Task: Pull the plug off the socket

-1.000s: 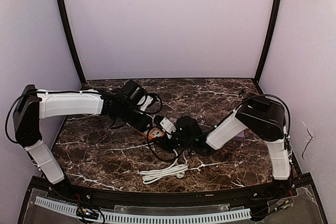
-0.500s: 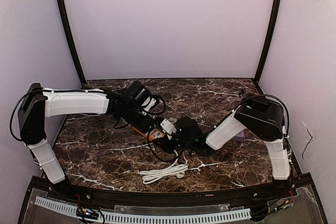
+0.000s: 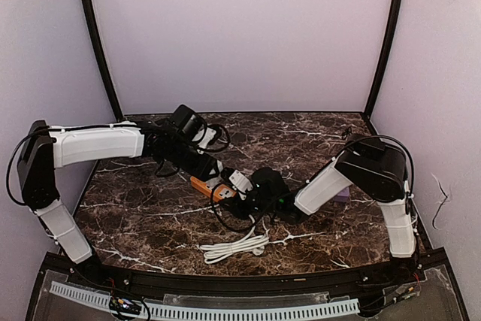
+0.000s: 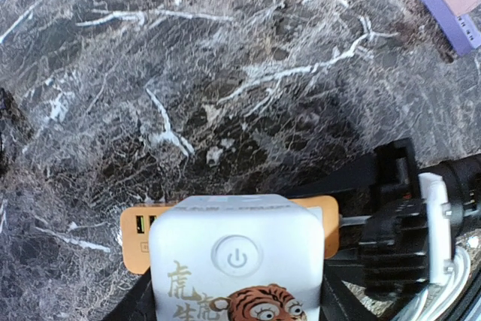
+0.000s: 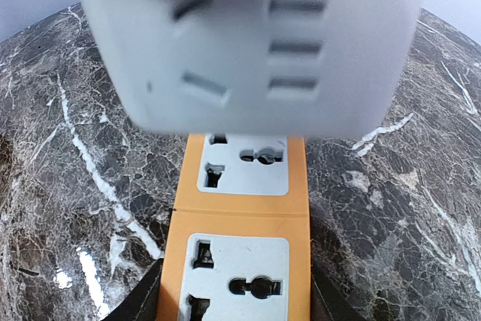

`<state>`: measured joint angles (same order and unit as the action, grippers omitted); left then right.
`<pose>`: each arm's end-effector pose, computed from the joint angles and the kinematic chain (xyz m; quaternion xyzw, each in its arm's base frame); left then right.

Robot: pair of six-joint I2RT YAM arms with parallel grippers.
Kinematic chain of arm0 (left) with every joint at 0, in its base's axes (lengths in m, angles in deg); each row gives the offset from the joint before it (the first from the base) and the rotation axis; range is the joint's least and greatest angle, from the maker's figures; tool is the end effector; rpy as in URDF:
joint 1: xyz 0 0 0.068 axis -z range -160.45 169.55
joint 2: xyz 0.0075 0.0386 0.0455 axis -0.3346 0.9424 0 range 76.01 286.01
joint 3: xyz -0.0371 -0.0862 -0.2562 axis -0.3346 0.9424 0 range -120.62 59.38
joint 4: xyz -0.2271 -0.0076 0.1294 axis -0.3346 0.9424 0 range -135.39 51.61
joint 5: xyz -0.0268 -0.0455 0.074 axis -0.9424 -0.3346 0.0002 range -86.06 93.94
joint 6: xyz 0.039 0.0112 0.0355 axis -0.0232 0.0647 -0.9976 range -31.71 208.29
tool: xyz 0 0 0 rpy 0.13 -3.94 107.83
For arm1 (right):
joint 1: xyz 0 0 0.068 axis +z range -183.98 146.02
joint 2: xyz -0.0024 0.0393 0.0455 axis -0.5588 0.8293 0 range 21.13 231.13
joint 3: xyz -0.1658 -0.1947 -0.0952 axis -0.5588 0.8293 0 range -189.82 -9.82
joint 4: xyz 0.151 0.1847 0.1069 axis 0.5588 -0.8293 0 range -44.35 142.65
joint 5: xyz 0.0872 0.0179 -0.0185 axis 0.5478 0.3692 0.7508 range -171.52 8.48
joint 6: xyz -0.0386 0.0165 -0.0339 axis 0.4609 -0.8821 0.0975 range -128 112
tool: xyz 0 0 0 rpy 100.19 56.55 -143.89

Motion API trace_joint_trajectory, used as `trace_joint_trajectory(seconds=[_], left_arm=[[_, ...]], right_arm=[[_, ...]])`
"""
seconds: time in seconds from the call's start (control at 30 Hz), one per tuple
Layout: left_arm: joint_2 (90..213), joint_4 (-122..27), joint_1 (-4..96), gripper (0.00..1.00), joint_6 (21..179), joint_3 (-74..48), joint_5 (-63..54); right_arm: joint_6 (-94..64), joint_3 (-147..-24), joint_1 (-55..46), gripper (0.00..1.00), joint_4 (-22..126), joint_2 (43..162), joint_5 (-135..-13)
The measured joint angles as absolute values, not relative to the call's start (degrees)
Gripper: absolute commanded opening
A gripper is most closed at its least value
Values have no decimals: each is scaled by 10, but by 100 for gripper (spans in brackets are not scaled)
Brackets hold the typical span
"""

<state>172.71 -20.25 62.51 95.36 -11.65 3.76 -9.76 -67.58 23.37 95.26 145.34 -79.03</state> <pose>0.2683 -0.2501 0.2387 0.2908 0.8961 -0.1431 0.3032 0.2262 0.3558 0.0870 -0.4011 0.7356 0.2849 0.4657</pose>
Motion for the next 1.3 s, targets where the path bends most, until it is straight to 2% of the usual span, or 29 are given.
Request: trace_joint_trajectory(seconds=[0.6, 0.83, 1.3], left_arm=[[1692, -187, 625, 1, 938, -140, 67], [1630, -206, 544, 6, 976, -112, 35], [1583, -334, 347, 8, 1101, 65, -77]], right_arm=[[-97, -677, 234, 0, 949, 1453, -791], [-97, -678, 234, 0, 948, 1453, -791], [-98, -679, 234, 0, 945, 1453, -792]])
